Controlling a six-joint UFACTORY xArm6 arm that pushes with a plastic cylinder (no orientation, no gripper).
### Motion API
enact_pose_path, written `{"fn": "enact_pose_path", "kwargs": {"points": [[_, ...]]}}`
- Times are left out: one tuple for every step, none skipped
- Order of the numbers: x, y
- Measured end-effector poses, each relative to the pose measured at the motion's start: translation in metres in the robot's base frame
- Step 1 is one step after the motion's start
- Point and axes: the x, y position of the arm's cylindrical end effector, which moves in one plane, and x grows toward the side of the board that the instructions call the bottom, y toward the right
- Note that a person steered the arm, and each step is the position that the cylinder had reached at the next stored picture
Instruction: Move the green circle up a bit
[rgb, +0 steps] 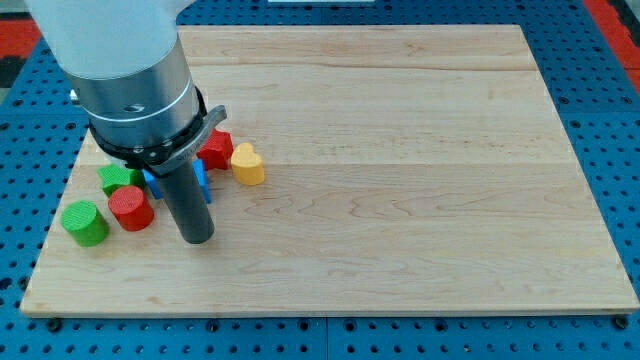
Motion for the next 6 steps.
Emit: {"fn": "enact_pose_path", "kwargs": {"points": [[0.0,0.0],[0.014,0.0],[0.061,-0.053],[0.061,-0.138],[0.002,-0.138],[-0.023,-0.068]]}}
